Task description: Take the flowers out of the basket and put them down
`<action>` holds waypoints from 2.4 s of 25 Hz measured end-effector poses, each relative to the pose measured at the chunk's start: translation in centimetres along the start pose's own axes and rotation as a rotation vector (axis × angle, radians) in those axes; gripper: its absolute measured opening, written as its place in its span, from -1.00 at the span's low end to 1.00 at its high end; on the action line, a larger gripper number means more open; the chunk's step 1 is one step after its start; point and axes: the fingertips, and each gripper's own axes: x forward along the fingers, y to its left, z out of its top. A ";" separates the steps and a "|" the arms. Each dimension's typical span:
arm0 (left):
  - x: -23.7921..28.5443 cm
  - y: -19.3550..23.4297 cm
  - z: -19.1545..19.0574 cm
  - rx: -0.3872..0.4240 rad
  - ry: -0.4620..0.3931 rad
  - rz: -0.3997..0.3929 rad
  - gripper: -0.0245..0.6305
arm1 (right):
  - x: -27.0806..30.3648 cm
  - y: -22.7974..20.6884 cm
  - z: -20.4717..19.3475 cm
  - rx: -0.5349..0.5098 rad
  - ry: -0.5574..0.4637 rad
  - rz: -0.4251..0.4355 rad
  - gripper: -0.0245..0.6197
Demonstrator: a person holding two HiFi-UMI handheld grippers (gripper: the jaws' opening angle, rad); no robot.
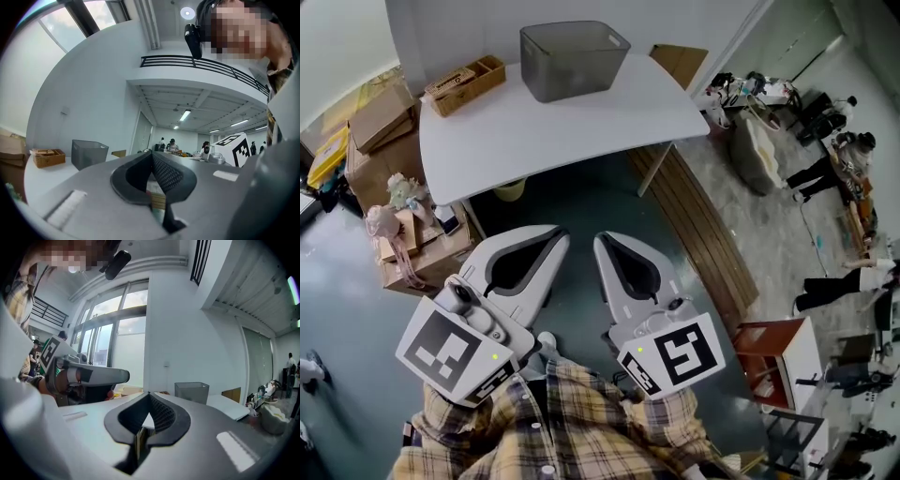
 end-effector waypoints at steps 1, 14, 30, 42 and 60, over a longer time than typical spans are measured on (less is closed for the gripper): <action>0.0 -0.1 -0.1 0.001 0.000 0.002 -0.89 | -0.1 0.0 -0.1 0.002 0.000 0.002 -0.91; 1.8 0.9 -0.5 -0.006 0.004 -0.003 -0.89 | 0.8 -1.9 -0.8 0.013 0.005 -0.017 -0.91; 9.9 11.6 0.4 -0.004 0.020 -0.033 -0.89 | 11.8 -8.7 0.2 0.005 0.006 -0.051 -0.91; 15.5 21.4 1.9 0.003 0.028 -0.041 -0.89 | 21.9 -13.7 1.5 0.003 0.014 -0.072 -0.91; 20.9 30.4 2.0 -0.019 0.026 -0.031 -0.89 | 30.4 -19.8 0.9 0.020 0.044 -0.118 -0.91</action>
